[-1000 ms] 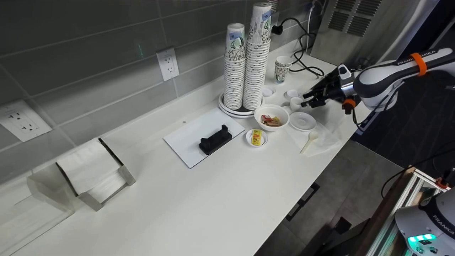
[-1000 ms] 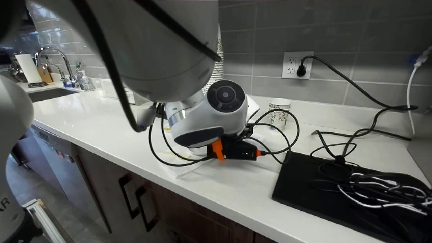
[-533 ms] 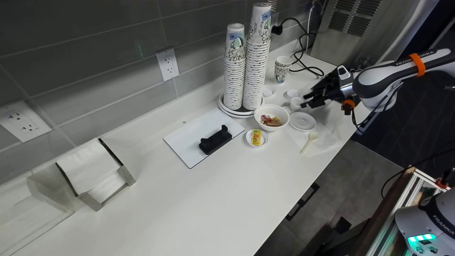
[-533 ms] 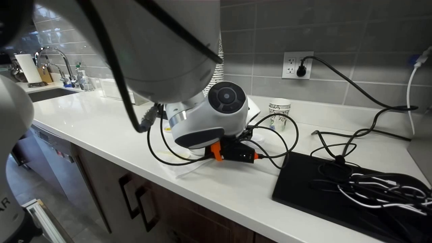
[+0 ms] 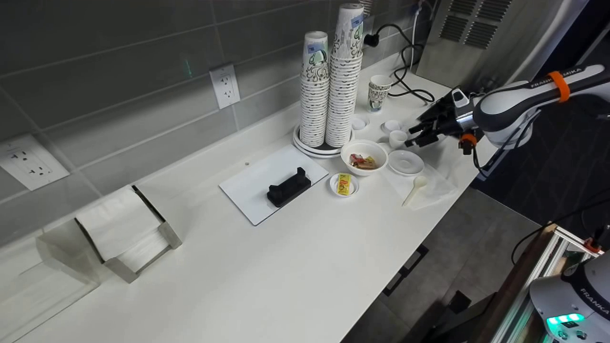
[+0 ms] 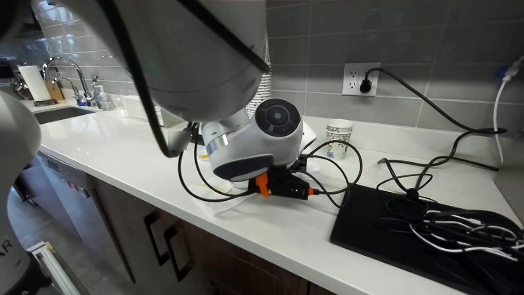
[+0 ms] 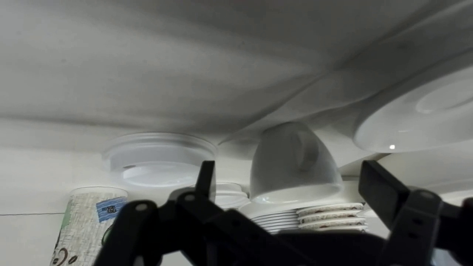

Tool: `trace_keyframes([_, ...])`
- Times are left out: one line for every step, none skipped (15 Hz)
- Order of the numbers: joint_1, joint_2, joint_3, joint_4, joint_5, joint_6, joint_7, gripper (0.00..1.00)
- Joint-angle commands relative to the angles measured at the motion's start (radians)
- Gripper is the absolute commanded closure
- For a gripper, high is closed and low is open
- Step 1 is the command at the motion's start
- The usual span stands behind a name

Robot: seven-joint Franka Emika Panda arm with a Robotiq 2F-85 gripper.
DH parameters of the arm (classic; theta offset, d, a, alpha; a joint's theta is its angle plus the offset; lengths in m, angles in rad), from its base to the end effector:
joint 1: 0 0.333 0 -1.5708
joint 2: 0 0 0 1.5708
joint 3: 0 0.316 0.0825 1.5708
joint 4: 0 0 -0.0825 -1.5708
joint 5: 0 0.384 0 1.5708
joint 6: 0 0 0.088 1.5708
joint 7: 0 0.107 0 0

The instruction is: Put the teacup upside down on the plate

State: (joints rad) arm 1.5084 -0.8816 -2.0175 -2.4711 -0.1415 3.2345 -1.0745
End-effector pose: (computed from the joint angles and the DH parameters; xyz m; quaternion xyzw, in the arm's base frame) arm 0.4654 -0.2031 0.1997 -0.8989 -0.1799 -0.3840 0.1100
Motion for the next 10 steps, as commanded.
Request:
trace_keyframes([0.010,0.029,-0.013,0.016,-0.046,-0.040,0.047,0.08])
trace_keyframes([0.012,0.033,-0.014,0.016,-0.048,-0.046,0.048,0.11])
trace_keyframes([0.013,0.033,-0.014,0.017,-0.051,-0.054,0.050,0.16])
trace_keyframes([0.016,0.037,-0.017,0.017,-0.054,-0.059,0.051,0.12])
trace_keyframes([0.017,0.040,-0.018,0.018,-0.057,-0.064,0.051,0.17])
trace_keyframes([0.018,0.040,-0.018,0.018,-0.060,-0.067,0.051,0.15])
trace_keyframes([0.020,0.043,-0.021,0.019,-0.062,-0.072,0.050,0.17])
trace_keyframes([0.020,0.045,-0.022,0.019,-0.063,-0.075,0.050,0.20])
trace_keyframes([0.020,0.048,-0.024,0.019,-0.064,-0.077,0.050,0.23])
trace_keyframes([0.020,0.049,-0.025,0.019,-0.066,-0.079,0.050,0.29])
